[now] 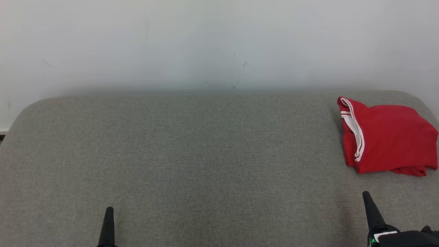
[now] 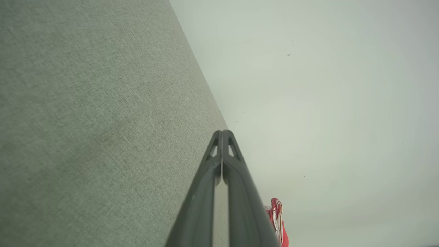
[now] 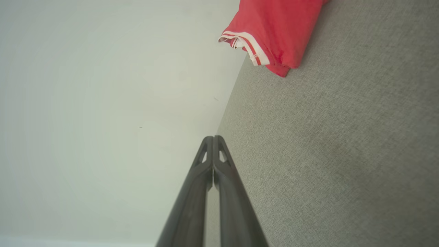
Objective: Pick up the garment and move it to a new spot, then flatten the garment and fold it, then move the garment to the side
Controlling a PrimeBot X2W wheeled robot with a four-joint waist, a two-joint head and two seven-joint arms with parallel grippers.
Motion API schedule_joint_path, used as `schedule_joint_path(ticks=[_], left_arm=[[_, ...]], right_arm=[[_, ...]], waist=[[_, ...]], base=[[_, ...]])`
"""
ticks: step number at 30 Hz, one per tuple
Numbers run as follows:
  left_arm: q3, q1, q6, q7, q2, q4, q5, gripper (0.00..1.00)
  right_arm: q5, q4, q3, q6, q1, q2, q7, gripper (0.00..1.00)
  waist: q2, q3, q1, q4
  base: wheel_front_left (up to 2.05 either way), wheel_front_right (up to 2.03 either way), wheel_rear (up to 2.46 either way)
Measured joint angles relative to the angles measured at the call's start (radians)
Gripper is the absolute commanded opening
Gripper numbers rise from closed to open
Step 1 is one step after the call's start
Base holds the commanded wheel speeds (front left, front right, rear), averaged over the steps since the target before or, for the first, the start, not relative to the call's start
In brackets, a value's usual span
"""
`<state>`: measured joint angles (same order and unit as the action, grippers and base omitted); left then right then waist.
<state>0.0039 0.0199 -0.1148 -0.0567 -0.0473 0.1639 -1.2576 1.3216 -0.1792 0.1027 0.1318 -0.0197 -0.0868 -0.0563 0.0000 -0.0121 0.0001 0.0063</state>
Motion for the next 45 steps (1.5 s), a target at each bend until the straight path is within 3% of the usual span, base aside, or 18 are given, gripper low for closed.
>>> schedule_joint_path(ticks=[45], left_arm=[[-0.001, -0.021, -0.015, 0.063, -0.001, -0.023, -0.354, 0.00]], right_arm=[[0.319, 0.004, 0.061, 0.000, 0.041, 0.001, -0.121, 0.00]], waist=[[0.0000, 0.014, 0.0000, -0.006]], base=[[0.00, 0.00, 0.00]])
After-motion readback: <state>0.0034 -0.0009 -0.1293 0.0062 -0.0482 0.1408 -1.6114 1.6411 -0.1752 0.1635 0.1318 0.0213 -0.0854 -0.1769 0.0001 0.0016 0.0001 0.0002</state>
